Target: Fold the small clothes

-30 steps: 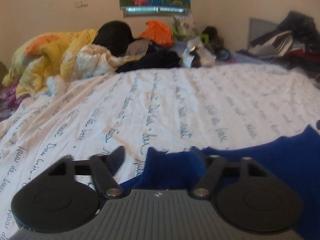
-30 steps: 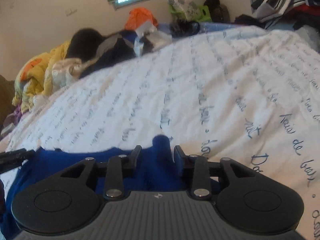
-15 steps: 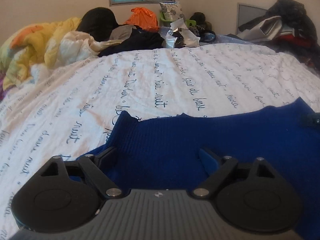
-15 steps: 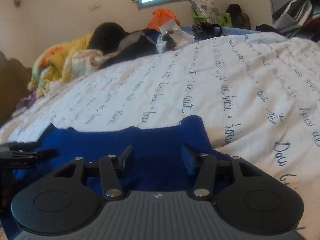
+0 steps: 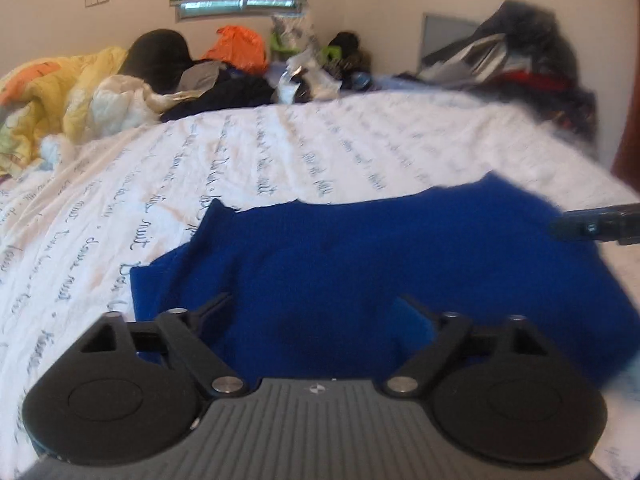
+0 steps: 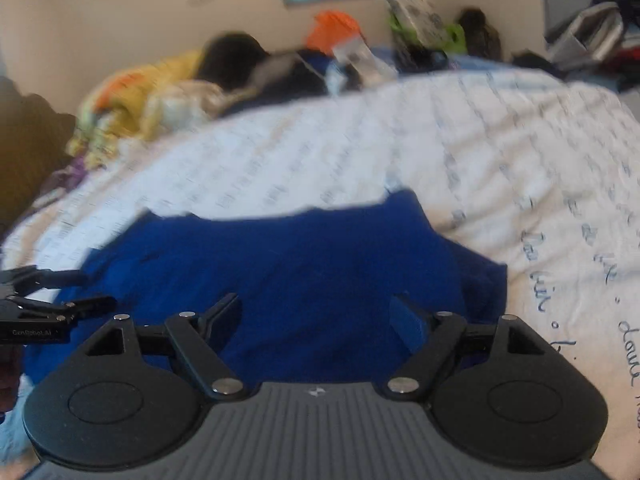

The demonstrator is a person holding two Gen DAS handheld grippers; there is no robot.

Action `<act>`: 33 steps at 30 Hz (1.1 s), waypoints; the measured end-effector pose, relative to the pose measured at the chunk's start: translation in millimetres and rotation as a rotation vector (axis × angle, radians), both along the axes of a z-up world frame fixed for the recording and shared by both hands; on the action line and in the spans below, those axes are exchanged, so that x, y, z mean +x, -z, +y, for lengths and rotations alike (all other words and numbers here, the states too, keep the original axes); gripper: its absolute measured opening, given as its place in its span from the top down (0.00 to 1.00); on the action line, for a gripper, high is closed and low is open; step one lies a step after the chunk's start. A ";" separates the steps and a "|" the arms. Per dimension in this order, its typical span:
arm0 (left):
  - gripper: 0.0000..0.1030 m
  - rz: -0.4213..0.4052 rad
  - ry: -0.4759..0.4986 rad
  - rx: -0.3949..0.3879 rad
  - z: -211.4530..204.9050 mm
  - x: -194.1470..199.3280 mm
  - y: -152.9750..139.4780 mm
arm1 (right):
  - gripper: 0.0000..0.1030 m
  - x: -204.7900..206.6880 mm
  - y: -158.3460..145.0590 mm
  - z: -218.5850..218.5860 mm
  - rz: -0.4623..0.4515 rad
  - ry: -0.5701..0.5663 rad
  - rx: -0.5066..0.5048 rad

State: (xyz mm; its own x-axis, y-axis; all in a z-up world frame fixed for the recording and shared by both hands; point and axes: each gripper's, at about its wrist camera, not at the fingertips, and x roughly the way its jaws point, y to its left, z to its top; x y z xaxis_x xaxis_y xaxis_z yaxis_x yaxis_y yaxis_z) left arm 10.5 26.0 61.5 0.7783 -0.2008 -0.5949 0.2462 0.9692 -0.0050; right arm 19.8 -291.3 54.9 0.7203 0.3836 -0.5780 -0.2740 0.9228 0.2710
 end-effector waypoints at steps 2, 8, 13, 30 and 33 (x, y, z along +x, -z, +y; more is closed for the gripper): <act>0.03 0.071 0.013 -0.022 2.0 -3.6 13.7 | 0.21 -17.0 0.5 4.6 -0.027 -0.053 0.004; 0.10 0.086 -0.113 -0.048 27.0 -41.7 7.6 | 0.20 -43.7 21.7 21.5 0.004 -0.121 -0.223; 0.04 0.204 -0.389 -0.492 99.6 -90.1 5.3 | 0.20 -81.5 1.2 -46.7 0.149 0.065 0.083; 0.90 0.313 -0.471 -0.526 135.6 -72.6 3.1 | 0.94 -79.3 12.4 -81.5 0.343 0.040 0.162; 0.84 0.370 -0.389 -0.461 128.4 -73.7 10.9 | 0.93 -82.9 23.2 -81.3 0.340 0.049 0.106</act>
